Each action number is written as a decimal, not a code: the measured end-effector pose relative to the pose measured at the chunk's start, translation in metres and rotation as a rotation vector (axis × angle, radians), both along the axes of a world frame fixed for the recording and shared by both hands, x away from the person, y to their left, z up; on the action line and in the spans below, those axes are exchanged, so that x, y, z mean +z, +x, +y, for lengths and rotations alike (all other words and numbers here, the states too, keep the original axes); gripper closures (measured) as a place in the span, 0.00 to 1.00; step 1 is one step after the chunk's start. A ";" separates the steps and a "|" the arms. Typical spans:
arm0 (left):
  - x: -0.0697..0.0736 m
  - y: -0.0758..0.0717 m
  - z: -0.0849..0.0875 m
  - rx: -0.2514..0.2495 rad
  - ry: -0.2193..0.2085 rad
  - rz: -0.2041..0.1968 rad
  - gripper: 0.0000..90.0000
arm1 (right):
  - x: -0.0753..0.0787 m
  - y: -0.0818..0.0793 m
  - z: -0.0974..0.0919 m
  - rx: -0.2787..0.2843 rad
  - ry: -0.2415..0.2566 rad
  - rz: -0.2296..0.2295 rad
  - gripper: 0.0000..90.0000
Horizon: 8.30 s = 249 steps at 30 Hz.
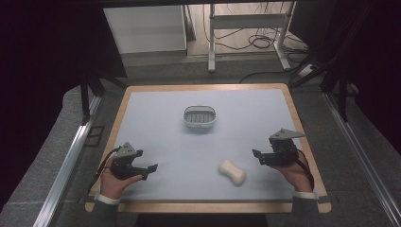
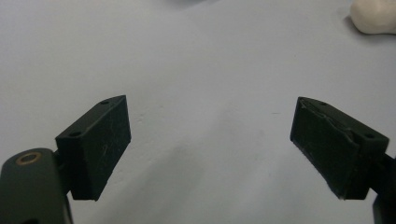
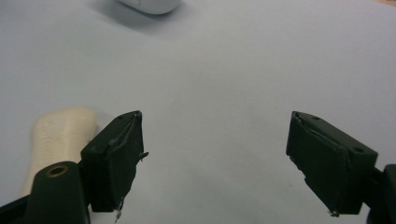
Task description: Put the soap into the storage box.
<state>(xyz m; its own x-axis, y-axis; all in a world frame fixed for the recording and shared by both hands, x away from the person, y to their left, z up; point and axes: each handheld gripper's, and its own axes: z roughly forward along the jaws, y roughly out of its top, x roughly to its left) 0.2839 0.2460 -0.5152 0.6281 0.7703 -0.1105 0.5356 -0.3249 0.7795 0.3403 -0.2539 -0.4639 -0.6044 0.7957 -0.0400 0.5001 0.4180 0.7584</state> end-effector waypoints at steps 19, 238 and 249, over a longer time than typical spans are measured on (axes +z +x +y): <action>-0.002 0.001 -0.002 -0.013 0.012 0.005 0.14 | 0.005 -0.010 0.036 0.129 -0.082 0.067 0.21; -0.002 -0.002 0.009 -0.017 0.014 0.000 0.14 | 0.048 0.171 0.209 0.399 -0.443 0.270 0.55; 0.000 -0.003 0.012 -0.016 0.010 -0.011 0.14 | 0.050 0.181 0.219 0.414 -0.461 0.258 0.55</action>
